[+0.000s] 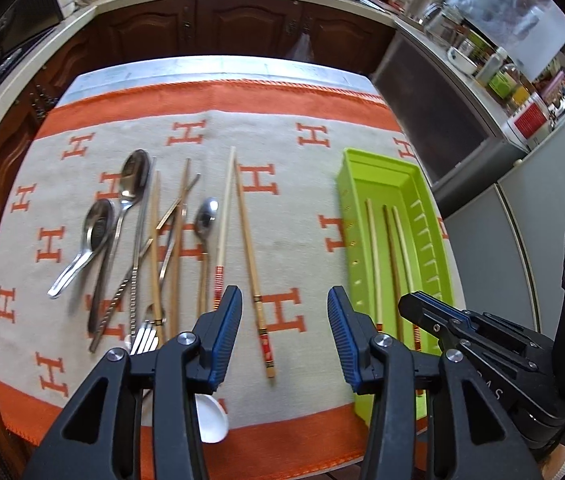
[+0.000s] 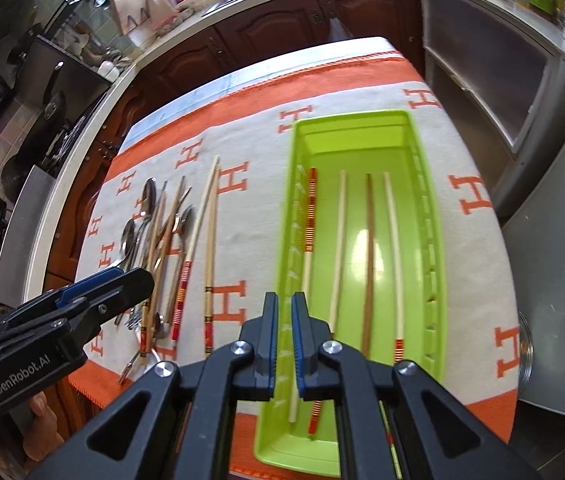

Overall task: Organize utensils
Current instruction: 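Grasp a plain wooden chopstick with the right tool while the left tool grasps a white chopstick, then carry both chopsticks into the green tray and open both tools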

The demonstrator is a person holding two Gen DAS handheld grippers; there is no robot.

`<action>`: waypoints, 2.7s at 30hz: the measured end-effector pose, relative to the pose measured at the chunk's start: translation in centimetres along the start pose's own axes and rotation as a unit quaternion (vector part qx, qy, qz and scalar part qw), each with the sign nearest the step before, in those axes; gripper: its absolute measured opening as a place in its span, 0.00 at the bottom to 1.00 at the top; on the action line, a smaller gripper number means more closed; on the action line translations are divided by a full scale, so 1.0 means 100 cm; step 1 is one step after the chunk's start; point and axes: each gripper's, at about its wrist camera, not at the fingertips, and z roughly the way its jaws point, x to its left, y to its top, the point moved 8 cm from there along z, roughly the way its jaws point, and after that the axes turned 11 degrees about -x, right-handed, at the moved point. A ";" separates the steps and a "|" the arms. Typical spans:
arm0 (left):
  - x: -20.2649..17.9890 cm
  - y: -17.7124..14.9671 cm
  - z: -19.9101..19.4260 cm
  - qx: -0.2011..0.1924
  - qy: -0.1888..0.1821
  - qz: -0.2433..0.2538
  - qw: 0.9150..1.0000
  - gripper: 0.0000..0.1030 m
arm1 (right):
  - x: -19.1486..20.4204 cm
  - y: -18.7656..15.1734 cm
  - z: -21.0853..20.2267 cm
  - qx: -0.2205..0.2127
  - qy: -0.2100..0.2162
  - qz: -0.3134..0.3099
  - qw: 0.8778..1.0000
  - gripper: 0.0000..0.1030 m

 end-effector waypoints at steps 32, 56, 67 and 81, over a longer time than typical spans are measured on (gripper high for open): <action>0.104 -0.005 0.018 -0.003 0.024 -0.057 0.998 0.43 | 0.077 -0.012 0.082 0.060 0.038 -0.029 0.997 0.07; 0.110 0.000 0.047 -0.002 -0.017 -0.049 0.999 0.43 | 0.088 -0.019 0.119 -0.034 -0.089 -0.156 0.983 0.12; 0.084 0.007 0.054 -0.011 -0.053 -0.042 0.998 0.18 | 0.058 -0.002 0.095 -0.033 -0.016 -0.008 0.999 0.06; 0.054 -0.006 0.099 0.025 -0.045 -0.056 0.997 0.12 | 0.023 0.023 0.032 -0.097 0.010 0.048 0.994 0.06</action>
